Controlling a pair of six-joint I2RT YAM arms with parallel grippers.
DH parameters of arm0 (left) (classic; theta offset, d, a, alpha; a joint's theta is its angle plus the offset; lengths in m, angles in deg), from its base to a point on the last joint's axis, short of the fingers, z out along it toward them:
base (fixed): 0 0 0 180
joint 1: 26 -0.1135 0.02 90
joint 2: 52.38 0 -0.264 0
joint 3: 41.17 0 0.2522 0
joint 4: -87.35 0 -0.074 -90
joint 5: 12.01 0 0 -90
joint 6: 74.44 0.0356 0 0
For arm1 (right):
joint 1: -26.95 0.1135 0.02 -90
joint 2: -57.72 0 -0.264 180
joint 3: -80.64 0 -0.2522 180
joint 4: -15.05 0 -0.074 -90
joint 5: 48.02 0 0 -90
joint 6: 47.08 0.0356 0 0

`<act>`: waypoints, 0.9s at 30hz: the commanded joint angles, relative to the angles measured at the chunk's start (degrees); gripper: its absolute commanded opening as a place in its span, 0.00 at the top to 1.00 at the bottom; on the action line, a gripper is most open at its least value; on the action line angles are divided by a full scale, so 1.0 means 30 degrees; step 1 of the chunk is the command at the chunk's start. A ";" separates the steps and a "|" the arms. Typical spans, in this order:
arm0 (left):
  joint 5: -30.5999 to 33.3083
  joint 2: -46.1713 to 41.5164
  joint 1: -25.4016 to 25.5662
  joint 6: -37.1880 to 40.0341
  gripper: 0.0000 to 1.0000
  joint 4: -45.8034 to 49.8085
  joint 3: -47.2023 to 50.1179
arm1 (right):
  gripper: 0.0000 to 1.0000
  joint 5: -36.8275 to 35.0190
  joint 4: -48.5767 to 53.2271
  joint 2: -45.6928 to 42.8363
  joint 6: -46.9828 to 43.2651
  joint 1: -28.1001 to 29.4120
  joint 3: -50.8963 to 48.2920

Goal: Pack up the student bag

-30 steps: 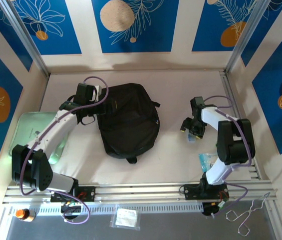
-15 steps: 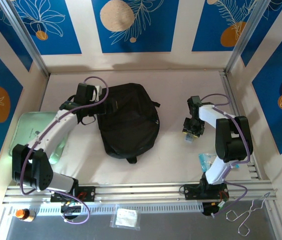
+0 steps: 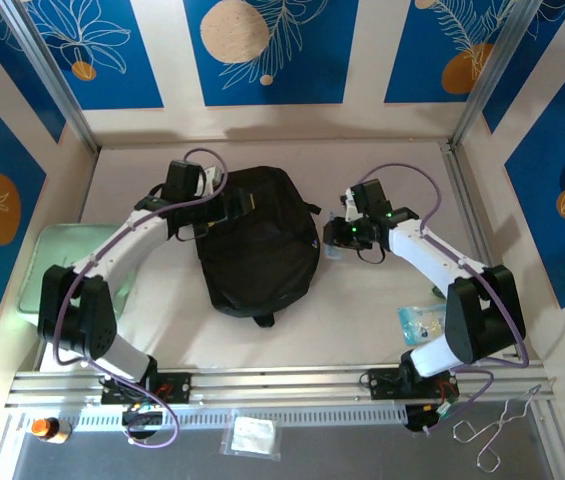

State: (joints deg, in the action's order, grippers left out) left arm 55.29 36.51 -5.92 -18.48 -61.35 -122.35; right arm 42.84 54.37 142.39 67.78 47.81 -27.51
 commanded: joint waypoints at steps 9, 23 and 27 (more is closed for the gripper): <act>-0.3046 0.1456 0.2545 -0.4666 0.18 -0.5707 -0.0799 | 0.60 0.3837 -0.4731 0.0256 -0.0929 0.2418 0.0590; -0.2296 0.2569 0.3873 -0.3901 0.44 -0.4514 -0.1611 | 0.60 0.3429 -0.3868 0.0855 -0.1281 0.3207 0.1682; -0.1660 0.2728 0.3946 -0.3344 0.57 -0.3462 -0.2005 | 0.60 0.2985 -0.3495 0.1138 -0.1136 0.3358 0.2012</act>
State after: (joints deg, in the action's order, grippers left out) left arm 48.51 44.55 5.42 -30.63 -74.42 -126.00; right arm 52.42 42.24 144.94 65.31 57.39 -23.60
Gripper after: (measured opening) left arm 0.453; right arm 0.403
